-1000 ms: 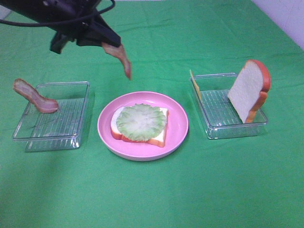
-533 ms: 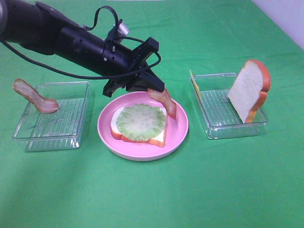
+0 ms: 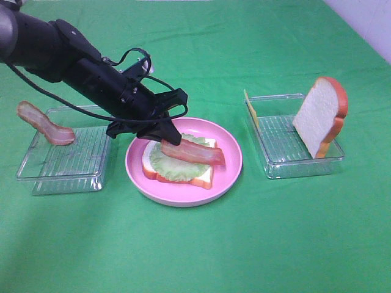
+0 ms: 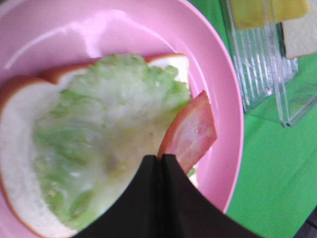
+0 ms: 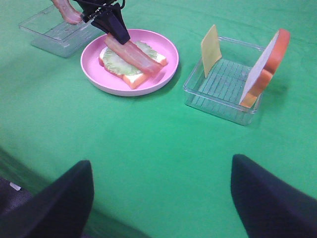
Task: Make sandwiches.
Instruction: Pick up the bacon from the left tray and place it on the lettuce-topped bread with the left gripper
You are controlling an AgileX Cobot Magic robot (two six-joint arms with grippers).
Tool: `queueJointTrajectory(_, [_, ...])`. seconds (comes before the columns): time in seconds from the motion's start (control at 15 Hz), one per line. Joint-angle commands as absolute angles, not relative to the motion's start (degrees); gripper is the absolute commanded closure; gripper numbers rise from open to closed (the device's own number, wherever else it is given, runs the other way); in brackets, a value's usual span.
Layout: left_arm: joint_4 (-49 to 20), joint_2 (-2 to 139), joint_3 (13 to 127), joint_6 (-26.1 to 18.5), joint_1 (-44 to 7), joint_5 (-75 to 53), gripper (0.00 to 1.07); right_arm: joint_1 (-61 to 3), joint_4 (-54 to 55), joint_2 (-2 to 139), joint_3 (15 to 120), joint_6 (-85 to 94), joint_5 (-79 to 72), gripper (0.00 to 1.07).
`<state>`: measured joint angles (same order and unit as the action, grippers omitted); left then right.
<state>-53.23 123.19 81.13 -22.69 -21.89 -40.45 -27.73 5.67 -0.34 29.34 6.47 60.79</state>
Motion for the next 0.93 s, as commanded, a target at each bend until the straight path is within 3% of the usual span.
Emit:
queueJointTrajectory(0.07, [-48.8, 123.0, 81.2, -18.9, -21.5, -38.2, 1.07, -27.6, 5.8, -1.2, 29.1, 7.3, 60.7, 0.35])
queueJointTrajectory(0.2, [-46.3, 123.0, 81.2, -17.4, -21.5, -37.0, 1.07, -27.6, 5.8, -1.2, 29.1, 7.3, 60.7, 0.35])
queueJointTrajectory(0.33, [-43.4, 123.0, 81.2, -14.8, -21.5, -36.4, 0.96, -27.6, 5.8, -1.2, 29.1, 7.3, 60.7, 0.35])
queueJointTrajectory(0.53, [-43.4, 121.8, 81.2, -14.8, -21.5, -36.8, 0.4, -27.6, 5.8, -1.2, 29.1, 7.3, 60.7, 0.35])
queueJointTrajectory(0.6, [-43.4, 120.7, 81.2, -14.8, -21.5, -36.8, 0.29, -27.6, 5.8, -1.2, 29.1, 7.3, 60.7, 0.35])
queueJointTrajectory(0.8, [-39.8, 116.4, 81.2, -12.4, -21.5, -35.9, 0.28, -27.6, 5.8, -1.2, 29.1, 7.3, 60.7, 0.35])
queueJointTrajectory(0.93, [-31.6, 112.5, 81.2, -5.8, -21.5, -35.5, 0.28, -27.6, 5.8, -1.2, 29.1, 7.3, 60.7, 0.35])
